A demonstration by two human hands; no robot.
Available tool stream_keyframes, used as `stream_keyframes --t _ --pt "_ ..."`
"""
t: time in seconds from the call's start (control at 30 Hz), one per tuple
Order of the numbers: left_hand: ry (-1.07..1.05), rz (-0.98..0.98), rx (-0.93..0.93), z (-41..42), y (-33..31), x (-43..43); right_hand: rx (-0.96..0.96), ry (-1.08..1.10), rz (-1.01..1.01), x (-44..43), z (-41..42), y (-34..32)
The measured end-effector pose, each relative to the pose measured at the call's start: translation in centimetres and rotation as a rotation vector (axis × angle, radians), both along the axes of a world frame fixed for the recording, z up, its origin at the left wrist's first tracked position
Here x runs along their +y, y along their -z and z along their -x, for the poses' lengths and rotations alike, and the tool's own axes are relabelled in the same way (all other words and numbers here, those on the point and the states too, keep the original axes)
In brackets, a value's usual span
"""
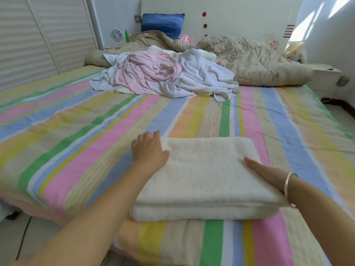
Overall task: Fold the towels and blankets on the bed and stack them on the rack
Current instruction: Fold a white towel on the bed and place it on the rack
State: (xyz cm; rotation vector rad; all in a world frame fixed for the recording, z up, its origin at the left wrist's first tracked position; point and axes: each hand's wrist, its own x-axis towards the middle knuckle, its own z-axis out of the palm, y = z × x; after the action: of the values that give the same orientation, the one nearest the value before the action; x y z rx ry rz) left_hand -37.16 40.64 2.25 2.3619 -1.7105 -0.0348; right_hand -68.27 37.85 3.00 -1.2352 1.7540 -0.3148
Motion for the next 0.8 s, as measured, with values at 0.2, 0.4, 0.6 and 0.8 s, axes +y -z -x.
stream_keyframes --t 0.2,0.4,0.6,0.8 --pt "-0.328 -0.128 0.605 -2.3 2.6 7.1 -0.13 -0.105 -0.036 1.5 1.0 0.3" --pt "-0.336 -0.137 0.895 -1.3 1.0 6.3 0.007 -0.034 0.029 1.0 -0.9 0.2" --pt "-0.231 -0.085 1.191 -3.6 1.2 3.7 -0.116 0.131 -0.001 1.3 -1.4 0.9" --pt "-0.111 -0.294 1.352 -6.1 0.4 3.2 -0.323 0.226 -0.045 3.5 -2.8 0.1"
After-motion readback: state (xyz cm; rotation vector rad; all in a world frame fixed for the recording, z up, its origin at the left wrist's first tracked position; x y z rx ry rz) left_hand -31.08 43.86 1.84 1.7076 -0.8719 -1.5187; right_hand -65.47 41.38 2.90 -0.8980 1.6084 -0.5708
